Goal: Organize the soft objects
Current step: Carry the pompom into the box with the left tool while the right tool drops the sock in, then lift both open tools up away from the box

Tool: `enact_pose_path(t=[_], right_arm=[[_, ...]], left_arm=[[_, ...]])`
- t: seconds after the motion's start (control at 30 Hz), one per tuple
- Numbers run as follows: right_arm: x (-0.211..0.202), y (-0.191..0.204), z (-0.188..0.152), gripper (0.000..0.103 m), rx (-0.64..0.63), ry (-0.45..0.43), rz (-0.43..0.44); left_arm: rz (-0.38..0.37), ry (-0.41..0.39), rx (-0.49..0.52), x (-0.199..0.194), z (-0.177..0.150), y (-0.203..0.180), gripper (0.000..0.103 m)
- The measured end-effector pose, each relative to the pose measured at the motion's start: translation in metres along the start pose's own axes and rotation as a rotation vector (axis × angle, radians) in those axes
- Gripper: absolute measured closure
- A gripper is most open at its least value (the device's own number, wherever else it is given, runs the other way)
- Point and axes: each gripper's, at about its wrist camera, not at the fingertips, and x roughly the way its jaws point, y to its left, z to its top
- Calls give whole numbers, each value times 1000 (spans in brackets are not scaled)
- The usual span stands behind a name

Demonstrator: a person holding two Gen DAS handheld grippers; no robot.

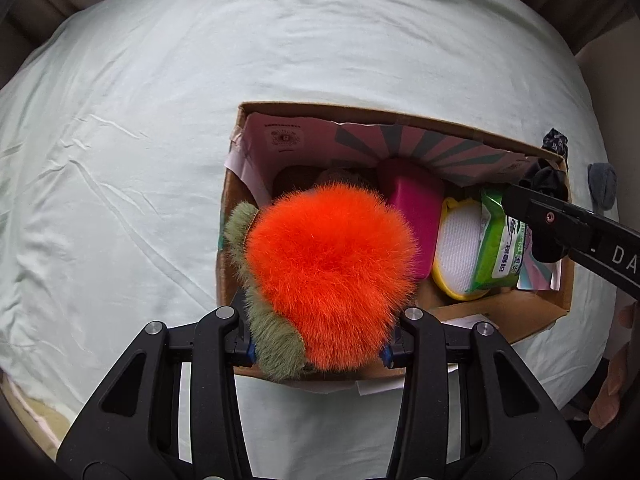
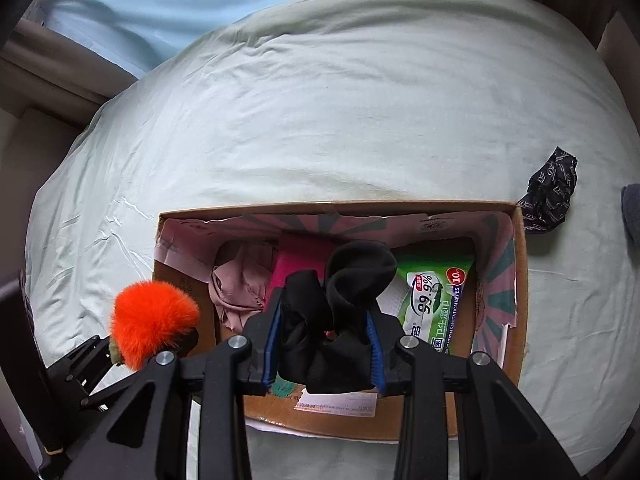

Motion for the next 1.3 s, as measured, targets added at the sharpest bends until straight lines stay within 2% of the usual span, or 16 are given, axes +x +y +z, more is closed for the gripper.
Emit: enact_pose_path(t=[0.07, 0.1, 0.13, 0.17, 0.2, 0.23, 0.27, 0.37, 0.6, 0.73, 1.0, 1.3], right_arm=[[5, -3, 3, 70, 4, 1, -12], [6, -5, 4, 69, 7, -6, -12], [8, -6, 5, 55, 12, -9, -7], [9, -7, 7, 34, 16, -7, -1], [10, -9, 8, 23, 20, -10, 4], [10, -10, 8, 5, 19, -16, 10], [10, -10, 9, 0, 11, -17, 7], [7, -11, 7, 0, -22, -19, -11], [-4, -19, 0, 0, 12, -30, 19], [-18, -15, -4, 0, 2, -49, 29], [-60, -2, -18, 0, -51, -117, 8], [-118, 14, -51, 0, -117, -206, -16]], left_arm=[[-7, -1, 12, 1, 2, -2, 61], [-6, 0, 24, 0, 3, -3, 49], [4, 0, 42, 0, 3, -6, 21], [32, -4, 60, 0, 4, -9, 7], [63, -23, 75, -3, 4, -11, 0], [72, -30, 83, -6, 3, -11, 0], [61, -25, 87, -6, 2, -12, 0], [50, -24, 81, -9, -3, -10, 0], [20, -46, 35, -24, -11, -4, 0], [37, -79, 42, -41, -14, -5, 0], [38, -160, 51, -88, -28, -8, 0], [38, -271, 35, -153, -62, -3, 0]])
